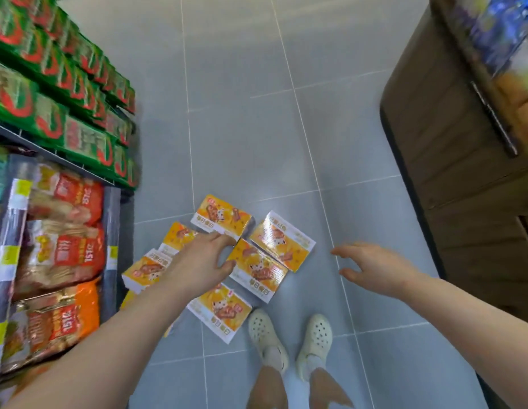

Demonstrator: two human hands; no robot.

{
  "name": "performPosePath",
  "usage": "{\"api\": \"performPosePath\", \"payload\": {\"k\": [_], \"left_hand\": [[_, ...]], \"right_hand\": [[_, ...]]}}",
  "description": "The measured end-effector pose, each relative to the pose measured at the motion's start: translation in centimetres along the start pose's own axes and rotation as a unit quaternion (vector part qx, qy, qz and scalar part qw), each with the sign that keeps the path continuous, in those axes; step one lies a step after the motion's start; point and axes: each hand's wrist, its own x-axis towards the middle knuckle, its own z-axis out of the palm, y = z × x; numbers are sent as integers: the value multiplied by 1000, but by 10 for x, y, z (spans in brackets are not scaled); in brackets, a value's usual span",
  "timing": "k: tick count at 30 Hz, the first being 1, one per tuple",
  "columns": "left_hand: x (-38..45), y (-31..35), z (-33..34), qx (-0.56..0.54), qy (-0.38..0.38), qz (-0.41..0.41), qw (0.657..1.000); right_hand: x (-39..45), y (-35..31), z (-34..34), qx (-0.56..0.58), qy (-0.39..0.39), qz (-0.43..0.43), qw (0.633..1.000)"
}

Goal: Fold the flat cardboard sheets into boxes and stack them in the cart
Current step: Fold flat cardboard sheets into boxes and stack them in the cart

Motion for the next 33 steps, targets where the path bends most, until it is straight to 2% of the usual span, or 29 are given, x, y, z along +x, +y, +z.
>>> {"api": "performPosePath", "payload": {"k": [6,11,15,21,24,27,30,33], "left_hand": [[105,-50,91,-27,-47,-27,998],[197,-94,184,-51,-85,-81,992],[261,-115,251,-95,-83,-102,987],[345,-147,331,-105,-103,-92,985],[371,-157,357,-168,-117,-127,971],[381,-158,372,-208,-131,-159,956],[383,-155,375,-290,-97,-179,935],[377,-154,372,-337,-86,-176,921]], "right_hand": [[105,35,69,75,6,42,996],[204,67,158,143,-6,78,987],[276,89,225,200,1,131,971],[365,111,315,358,6,231,905],[390,117,343,438,-3,227,870],[399,118,358,541,-7,211,814],[398,113,362,622,-8,196,758],[392,112,361,636,25,201,745]]}}
